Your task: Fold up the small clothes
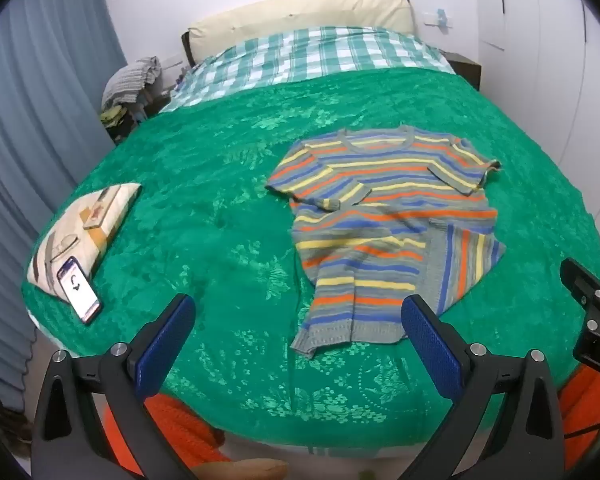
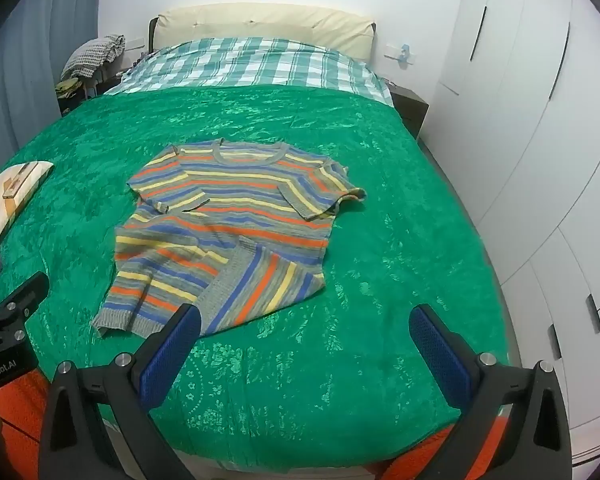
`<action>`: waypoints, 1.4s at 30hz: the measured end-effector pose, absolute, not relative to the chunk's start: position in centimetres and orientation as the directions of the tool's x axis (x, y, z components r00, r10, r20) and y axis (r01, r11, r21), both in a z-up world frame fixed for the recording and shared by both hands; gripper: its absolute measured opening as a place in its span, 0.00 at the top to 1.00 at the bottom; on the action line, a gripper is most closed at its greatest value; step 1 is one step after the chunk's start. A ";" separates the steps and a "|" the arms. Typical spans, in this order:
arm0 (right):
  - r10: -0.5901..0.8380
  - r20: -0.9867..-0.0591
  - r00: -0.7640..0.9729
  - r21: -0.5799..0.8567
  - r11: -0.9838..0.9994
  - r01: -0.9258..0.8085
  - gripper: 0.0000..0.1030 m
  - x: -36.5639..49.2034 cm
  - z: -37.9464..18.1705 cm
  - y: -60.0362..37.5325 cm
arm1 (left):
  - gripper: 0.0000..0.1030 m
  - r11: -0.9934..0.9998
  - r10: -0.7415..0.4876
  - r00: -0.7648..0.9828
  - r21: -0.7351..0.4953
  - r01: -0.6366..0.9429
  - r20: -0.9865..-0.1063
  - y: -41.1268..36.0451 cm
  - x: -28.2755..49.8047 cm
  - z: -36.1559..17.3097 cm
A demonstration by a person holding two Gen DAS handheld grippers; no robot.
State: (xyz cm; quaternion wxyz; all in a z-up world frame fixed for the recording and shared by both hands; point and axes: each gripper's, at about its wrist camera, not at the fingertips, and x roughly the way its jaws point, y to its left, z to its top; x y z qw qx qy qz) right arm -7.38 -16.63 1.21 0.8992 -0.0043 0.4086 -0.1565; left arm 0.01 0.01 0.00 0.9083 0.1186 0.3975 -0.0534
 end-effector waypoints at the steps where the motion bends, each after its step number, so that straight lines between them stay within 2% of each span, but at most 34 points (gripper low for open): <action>1: -0.285 -0.734 0.617 -0.136 0.951 0.278 0.00 -7.4 1.2 -16.6 | 0.00 0.965 0.001 0.677 0.177 0.191 -0.736 0.0 0.0 0.0; 42: -0.287 -0.736 0.614 -0.149 0.952 0.267 0.00 -7.6 1.0 -16.2 | 0.00 0.962 0.007 0.685 0.192 0.195 -0.728 -0.2 -0.4 0.0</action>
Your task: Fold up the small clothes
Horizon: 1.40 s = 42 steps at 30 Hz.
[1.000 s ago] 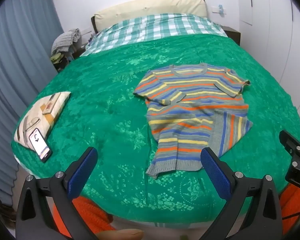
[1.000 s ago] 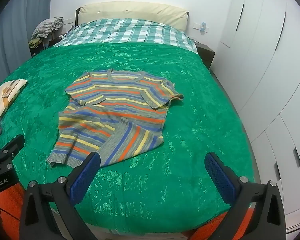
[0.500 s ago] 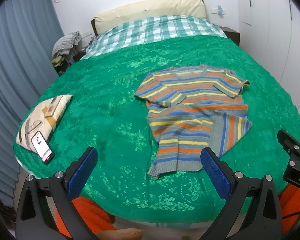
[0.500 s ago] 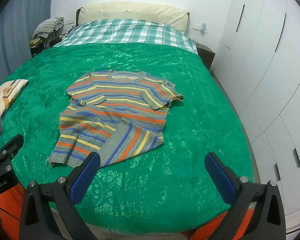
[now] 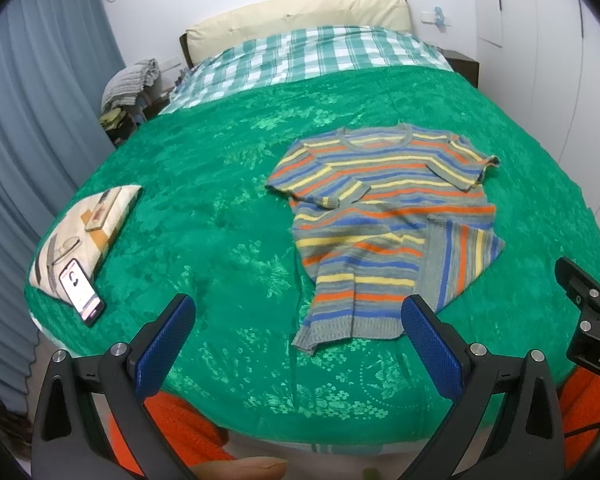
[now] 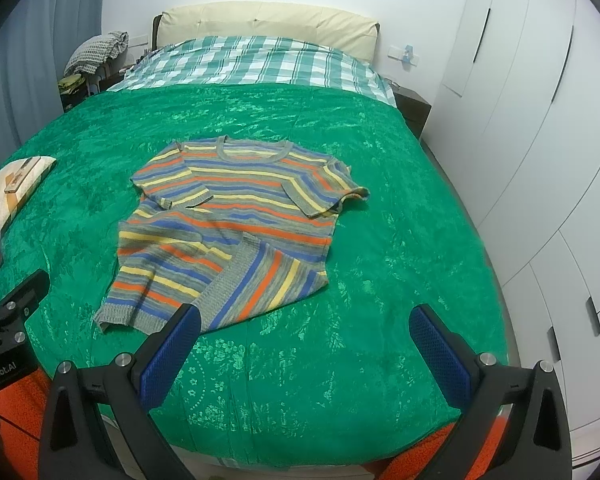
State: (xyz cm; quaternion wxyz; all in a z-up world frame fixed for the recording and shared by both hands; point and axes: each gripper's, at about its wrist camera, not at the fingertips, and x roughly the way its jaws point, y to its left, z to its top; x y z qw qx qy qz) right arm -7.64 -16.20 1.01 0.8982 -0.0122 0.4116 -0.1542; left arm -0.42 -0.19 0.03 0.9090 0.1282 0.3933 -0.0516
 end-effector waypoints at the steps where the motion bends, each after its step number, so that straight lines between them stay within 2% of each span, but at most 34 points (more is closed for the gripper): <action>1: -0.288 -0.736 0.613 -0.150 0.952 0.268 0.00 -7.6 1.0 -16.1 | 0.00 0.961 0.007 0.684 0.193 0.196 -0.729 -0.2 -0.4 -0.1; 42: -0.316 -0.738 0.596 -0.172 0.942 0.287 0.00 -7.4 0.5 -16.4 | 0.00 0.964 0.013 0.626 0.175 0.198 -0.779 0.3 0.3 -2.0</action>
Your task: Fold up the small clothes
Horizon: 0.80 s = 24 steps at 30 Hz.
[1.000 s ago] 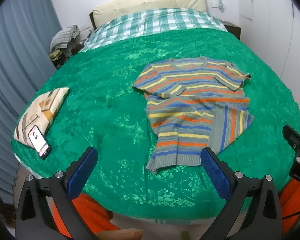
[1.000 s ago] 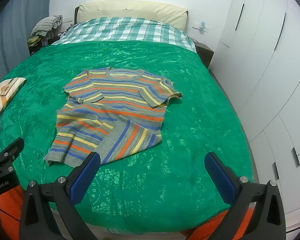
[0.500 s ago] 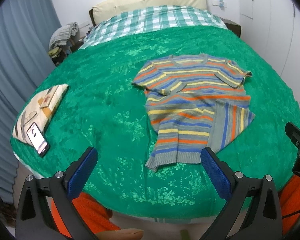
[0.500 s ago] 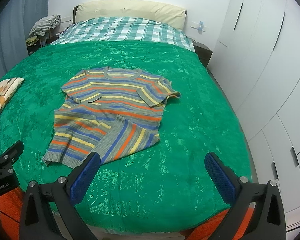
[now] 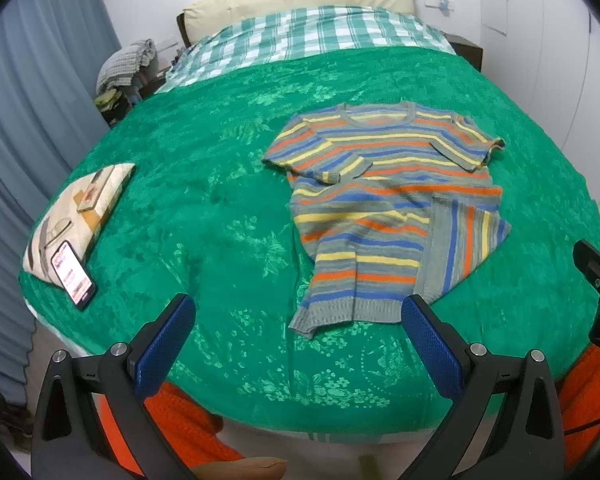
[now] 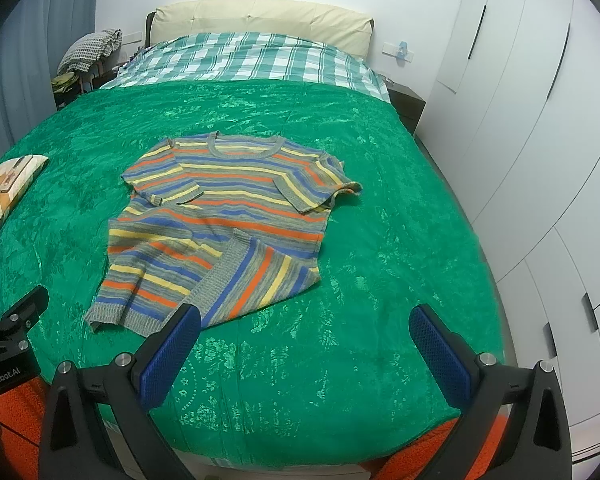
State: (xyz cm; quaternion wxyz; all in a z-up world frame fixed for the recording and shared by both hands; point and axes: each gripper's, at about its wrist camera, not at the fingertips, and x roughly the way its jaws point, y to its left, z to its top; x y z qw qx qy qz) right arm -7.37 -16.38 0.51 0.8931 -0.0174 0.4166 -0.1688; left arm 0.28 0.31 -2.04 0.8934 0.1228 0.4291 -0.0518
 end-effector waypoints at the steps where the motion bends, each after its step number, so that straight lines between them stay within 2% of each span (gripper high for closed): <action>1: -0.315 -0.739 0.596 -0.171 0.943 0.287 0.00 -7.4 0.5 -16.4 | 0.00 0.964 0.014 0.626 0.177 0.198 -0.780 0.3 0.3 -2.1; 24: -0.307 -0.753 0.582 -0.163 0.944 0.287 0.00 -6.9 -0.3 -16.8 | 0.00 0.966 0.014 0.601 0.167 0.199 -0.799 0.6 0.9 -3.6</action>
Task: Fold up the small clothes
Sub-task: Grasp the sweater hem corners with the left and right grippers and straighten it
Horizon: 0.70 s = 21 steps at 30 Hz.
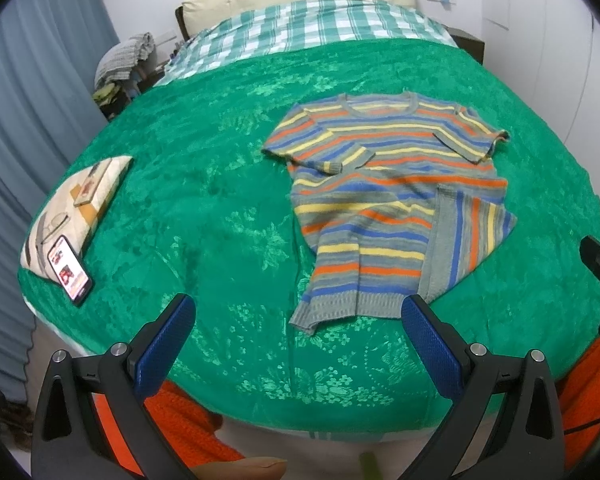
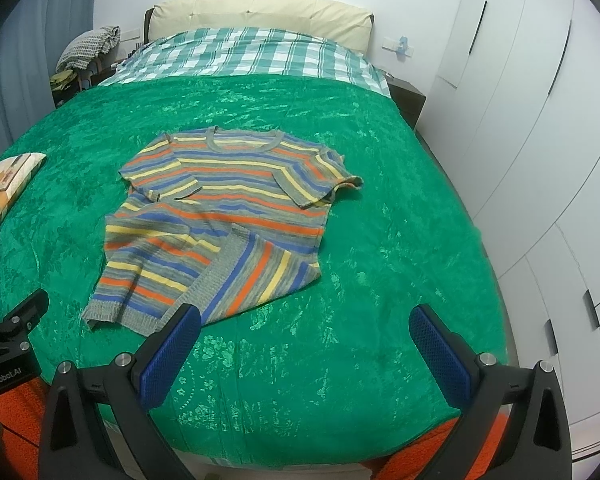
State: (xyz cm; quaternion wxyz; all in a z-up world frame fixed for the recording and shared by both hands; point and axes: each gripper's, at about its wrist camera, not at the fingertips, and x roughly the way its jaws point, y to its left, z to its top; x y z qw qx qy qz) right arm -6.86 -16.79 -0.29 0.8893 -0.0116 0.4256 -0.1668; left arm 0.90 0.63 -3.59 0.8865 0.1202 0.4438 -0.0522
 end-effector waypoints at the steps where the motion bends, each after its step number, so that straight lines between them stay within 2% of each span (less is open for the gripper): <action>1: -0.302 -0.755 0.581 -0.158 0.945 0.286 0.00 -6.8 -0.4 -16.9 | 0.00 0.967 0.006 0.588 0.154 0.202 -0.809 1.0 1.1 -4.0; 8: -0.252 -0.738 0.625 -0.085 0.955 0.285 0.00 -6.9 -2.2 -20.4 | 0.01 0.992 -0.054 0.411 -0.003 0.124 -0.910 8.0 4.7 -11.0; 11: -0.139 -0.760 0.635 -0.005 0.978 0.209 0.00 -5.4 -4.6 -22.1 | 0.01 0.985 -0.147 0.347 -0.106 0.134 -0.926 9.2 6.3 -13.3; 15: 0.040 -0.805 0.592 0.086 0.995 0.050 0.01 0.7 -8.3 -23.0 | 0.03 0.960 -0.257 0.271 -0.214 0.180 -0.928 7.7 8.9 -16.2; 17: 0.082 -0.807 0.584 0.105 0.994 0.006 0.08 3.6 -9.4 -22.9 | 0.11 0.953 -0.273 0.257 -0.224 0.205 -0.927 6.6 9.5 -17.0; 19: 0.108 -0.822 0.559 0.091 0.994 -0.058 0.18 7.4 -10.9 -22.5 | 0.27 0.948 -0.282 0.238 -0.231 0.220 -0.929 5.7 9.9 -17.6; 20: 0.108 -0.834 0.541 0.076 0.994 -0.080 0.23 8.7 -11.5 -22.2 | 0.28 0.946 -0.284 0.231 -0.232 0.228 -0.931 5.4 10.0 -17.9; 21: 0.104 -0.848 0.520 0.056 0.993 -0.108 0.33 10.0 -12.2 -21.6 | 0.29 0.947 -0.273 0.233 -0.219 0.234 -0.933 5.2 9.9 -18.0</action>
